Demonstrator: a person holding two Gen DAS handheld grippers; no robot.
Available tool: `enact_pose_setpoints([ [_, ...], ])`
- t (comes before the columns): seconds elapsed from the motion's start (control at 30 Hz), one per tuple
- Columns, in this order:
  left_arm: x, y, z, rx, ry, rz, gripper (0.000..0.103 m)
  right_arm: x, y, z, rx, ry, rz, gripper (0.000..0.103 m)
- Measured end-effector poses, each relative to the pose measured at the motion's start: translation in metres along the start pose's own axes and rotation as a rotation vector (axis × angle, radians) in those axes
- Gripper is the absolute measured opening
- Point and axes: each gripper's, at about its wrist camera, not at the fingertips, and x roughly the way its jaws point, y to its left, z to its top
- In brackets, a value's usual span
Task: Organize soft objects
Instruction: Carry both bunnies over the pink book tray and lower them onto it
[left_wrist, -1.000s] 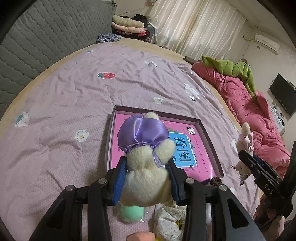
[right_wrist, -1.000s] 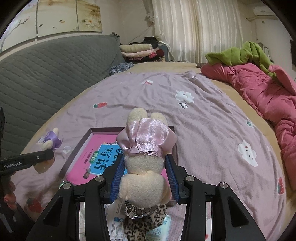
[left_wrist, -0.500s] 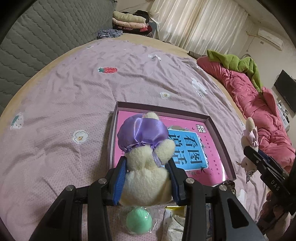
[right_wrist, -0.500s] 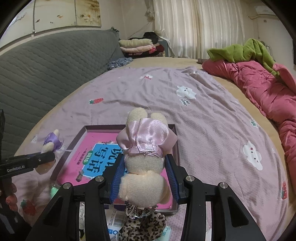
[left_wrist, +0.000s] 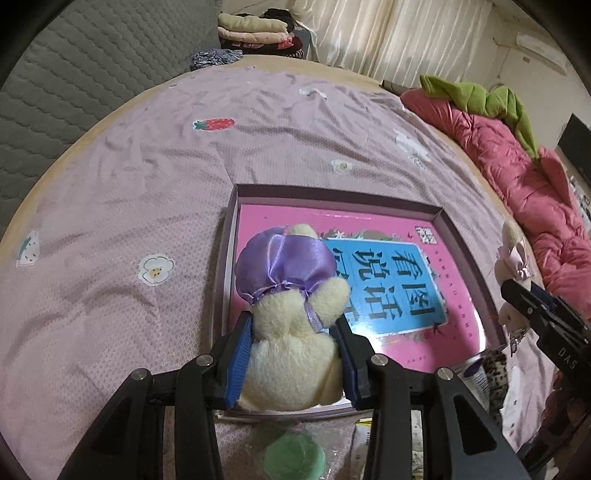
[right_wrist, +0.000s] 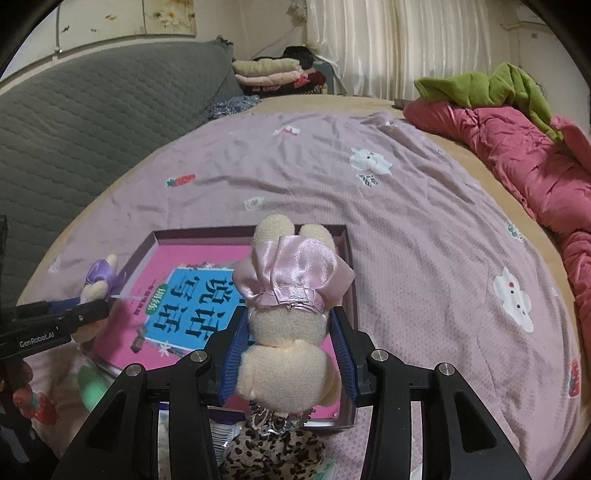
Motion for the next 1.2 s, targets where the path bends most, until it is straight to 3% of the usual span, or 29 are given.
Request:
enact_pose_setpoints([
  [0.5, 0.021, 0.002, -0.005, -0.001, 0.057, -0.006, 0.042, 0.03, -0.008, -0.014, 0.023, 0.091, -0.002, 0.046],
  [0.87, 0.025, -0.001, -0.006, 0.009, 0.076, -0.001, 0.042, 0.045, -0.004, -0.014, -0.032, 0.171, -0.085, 0.046],
  [1.2, 0.028, 0.004, -0.005, -0.003, 0.08, 0.008, 0.042, 0.06, -0.01, -0.009, -0.024, 0.195, -0.083, 0.047],
])
